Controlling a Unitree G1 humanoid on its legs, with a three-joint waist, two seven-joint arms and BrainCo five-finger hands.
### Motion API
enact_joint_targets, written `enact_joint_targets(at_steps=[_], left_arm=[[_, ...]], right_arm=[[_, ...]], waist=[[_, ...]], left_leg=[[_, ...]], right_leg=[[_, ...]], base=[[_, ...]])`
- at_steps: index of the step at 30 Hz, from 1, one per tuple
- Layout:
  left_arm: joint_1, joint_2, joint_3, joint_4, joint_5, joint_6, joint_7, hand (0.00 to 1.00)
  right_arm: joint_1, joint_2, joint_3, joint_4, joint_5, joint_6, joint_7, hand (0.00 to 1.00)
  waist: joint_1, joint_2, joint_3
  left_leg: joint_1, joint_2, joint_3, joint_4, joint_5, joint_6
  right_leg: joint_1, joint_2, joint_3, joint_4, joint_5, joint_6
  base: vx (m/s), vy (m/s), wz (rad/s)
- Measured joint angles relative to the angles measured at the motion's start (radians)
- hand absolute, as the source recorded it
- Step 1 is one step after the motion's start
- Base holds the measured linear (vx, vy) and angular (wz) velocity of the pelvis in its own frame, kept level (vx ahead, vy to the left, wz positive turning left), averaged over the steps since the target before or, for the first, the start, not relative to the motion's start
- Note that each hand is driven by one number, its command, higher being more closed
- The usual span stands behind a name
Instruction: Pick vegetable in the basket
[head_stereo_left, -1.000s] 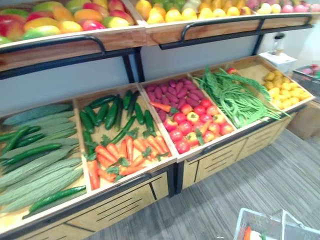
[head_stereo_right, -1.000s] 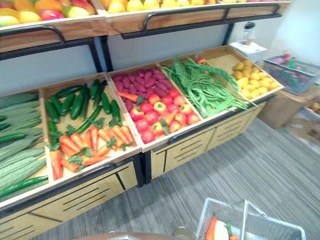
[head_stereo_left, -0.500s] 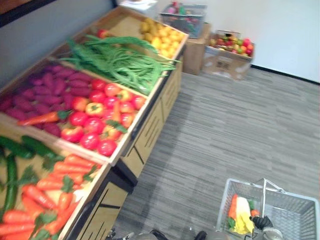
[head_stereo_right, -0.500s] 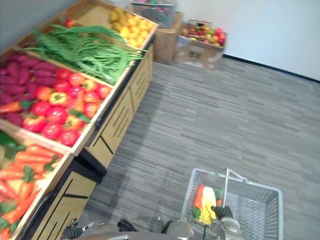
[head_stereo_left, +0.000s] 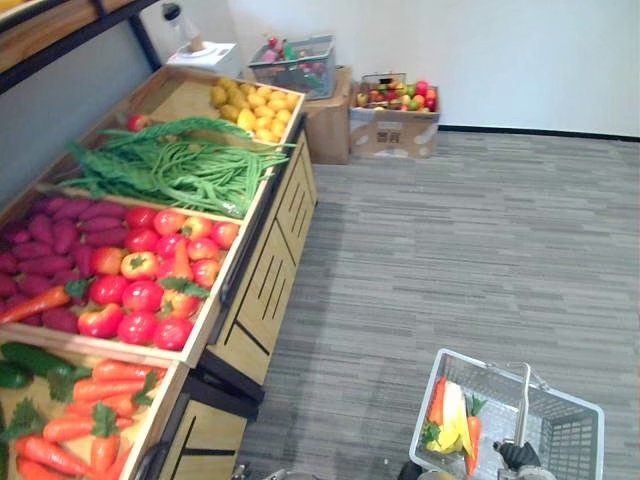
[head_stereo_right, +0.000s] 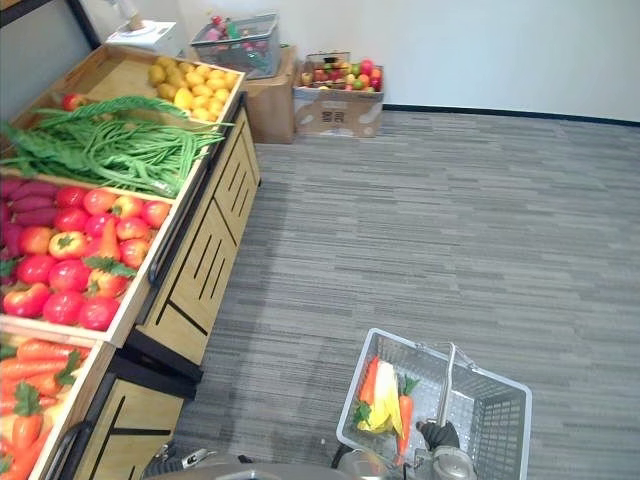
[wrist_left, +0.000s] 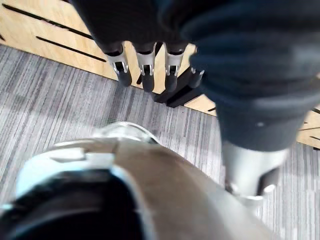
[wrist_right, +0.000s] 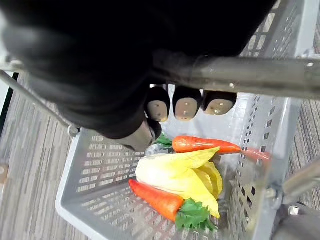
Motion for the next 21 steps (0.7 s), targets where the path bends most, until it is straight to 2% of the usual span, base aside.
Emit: enact_joint_targets(at_steps=[1, 2, 3, 4, 5, 6, 8, 11, 21], left_arm=[[0.011, -0.014, 0.0, -0.001, 0.001, -0.002, 0.007, 0.0], [0.013, -0.016, -0.002, -0.001, 0.001, -0.003, 0.011, 0.0], [0.013, -0.015, -0.005, -0.001, 0.001, -0.002, 0.012, 0.0], [0.01, -0.015, -0.016, 0.0, 0.009, -0.001, 0.015, 0.0], [0.009, -0.012, -0.023, 0.0, 0.011, 0.0, 0.016, 0.0], [0.001, 0.003, -0.044, 0.0, 0.011, 0.003, 0.021, 0.0], [-0.018, 0.02, -0.071, 0.001, 0.011, 0.008, 0.022, 0.0], [-0.033, 0.031, -0.095, 0.004, 0.011, 0.011, 0.031, 0.0], [-0.037, 0.038, -0.111, 0.044, 0.0, 0.024, 0.035, 0.0]], right_arm=[[-0.014, -0.01, 0.013, 0.002, -0.004, 0.0, 0.005, 1.0], [-0.021, -0.015, 0.034, 0.001, -0.005, -0.002, 0.008, 1.0], [-0.023, -0.018, 0.04, 0.0, -0.005, -0.003, 0.013, 1.0], [-0.02, -0.02, 0.041, 0.0, -0.005, -0.001, 0.027, 1.0], [-0.016, -0.02, 0.041, -0.001, -0.005, -0.001, 0.028, 1.0], [-0.006, -0.018, 0.042, -0.001, -0.004, 0.0, 0.028, 1.0], [-0.003, -0.011, 0.05, -0.001, 0.002, 0.001, 0.025, 1.0], [0.006, -0.01, 0.07, -0.003, 0.004, -0.001, 0.001, 1.0], [0.015, -0.004, 0.088, 0.004, 0.004, -0.025, -0.001, 1.0]], waist=[[0.018, 0.001, -0.001], [0.021, 0.002, -0.001], [0.02, 0.003, -0.002], [0.018, 0.016, -0.011], [0.016, 0.026, -0.02], [0.012, 0.013, -0.021], [0.005, 0.0, -0.025], [-0.012, 0.001, -0.037], [-0.007, 0.001, -0.045]], left_leg=[[0.007, -0.072, -0.198, -0.087, -0.006, -0.005], [0.012, -0.101, -0.275, -0.146, -0.006, -0.006], [0.014, -0.11, -0.309, -0.182, -0.002, -0.01], [0.035, -0.118, -0.361, -0.24, -0.008, -0.04], [0.045, -0.122, -0.363, -0.252, -0.014, -0.048], [0.05, -0.136, -0.347, -0.261, -0.023, -0.052], [0.055, -0.158, -0.331, -0.279, -0.023, -0.052], [0.075, -0.177, -0.333, -0.29, -0.03, -0.041], [0.117, -0.175, -0.326, -0.292, -0.072, -0.024]], right_leg=[[-0.039, -0.006, 0.098, 0.006, 0.005, 0.002], [-0.062, -0.001, 0.149, 0.003, 0.019, 0.003], [-0.072, 0.004, 0.173, -0.003, 0.028, 0.006], [-0.087, 0.021, 0.221, -0.036, 0.061, 0.02], [-0.086, 0.024, 0.231, -0.058, 0.079, 0.025], [-0.076, 0.019, 0.249, -0.103, 0.119, 0.036], [-0.081, 0.005, 0.256, -0.117, 0.144, 0.042], [-0.069, -0.011, 0.256, -0.117, 0.15, 0.051], [-0.054, -0.002, 0.27, -0.095, 0.152, 0.054]], base=[[-0.07, 0.105, -1.81], [-0.06, 0.115, -1.75], [-0.05, 0.102, -1.41], [0.0, 0.09, -1.02], [0.06, 0.137, -1.02], [0.07, 0.126, -0.52], [0.02, 0.14, -0.3], [0.0, 0.107, -0.04], [-0.04, 0.001, -0.06]])
